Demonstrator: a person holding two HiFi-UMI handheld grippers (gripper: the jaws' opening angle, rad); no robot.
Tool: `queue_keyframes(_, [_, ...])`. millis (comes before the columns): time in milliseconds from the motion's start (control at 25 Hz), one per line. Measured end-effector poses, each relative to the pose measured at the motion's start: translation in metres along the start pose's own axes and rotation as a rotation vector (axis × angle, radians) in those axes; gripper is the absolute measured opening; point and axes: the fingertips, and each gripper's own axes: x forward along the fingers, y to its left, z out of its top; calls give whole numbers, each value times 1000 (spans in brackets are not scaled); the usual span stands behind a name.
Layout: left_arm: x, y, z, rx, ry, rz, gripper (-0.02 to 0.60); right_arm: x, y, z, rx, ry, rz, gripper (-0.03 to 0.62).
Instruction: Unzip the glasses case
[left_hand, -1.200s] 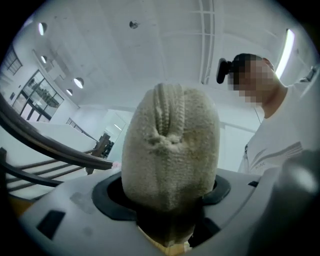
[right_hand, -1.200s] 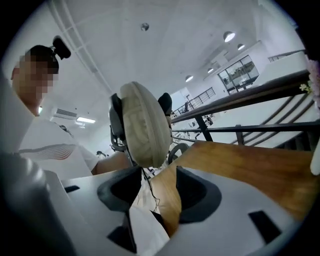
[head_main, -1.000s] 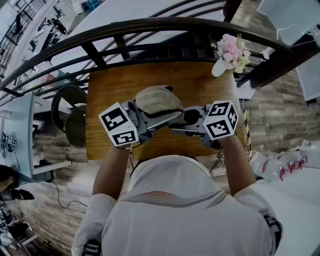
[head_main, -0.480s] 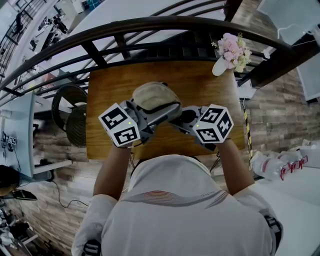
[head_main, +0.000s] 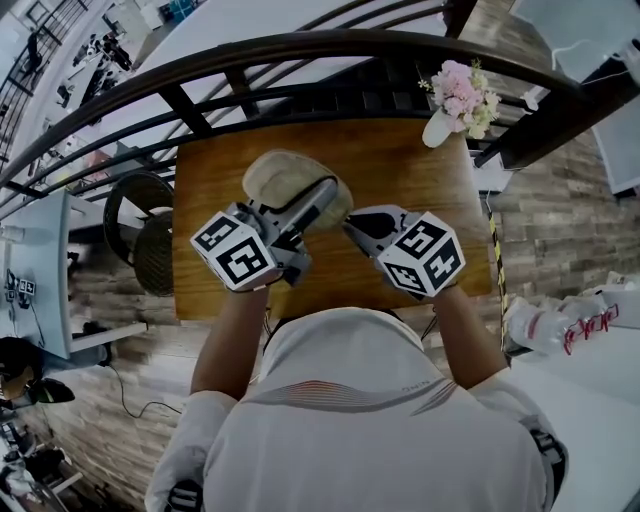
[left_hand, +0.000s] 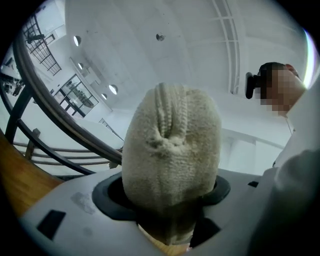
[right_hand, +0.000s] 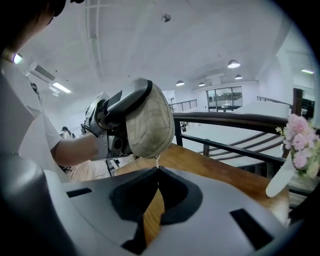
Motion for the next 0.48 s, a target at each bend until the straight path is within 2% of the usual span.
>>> queue_keyframes(240, [0,0,-7,54,31,31,314,6,1,-2,38,7,13,103])
queue_keyframes(400, [2,-2,-13,74,40,42,314,7,0,-2,30,6,8,103])
queue_keyframes(480, [1,-2,-13,79,42,48,315,7,1,-2,-10,14,-8,58])
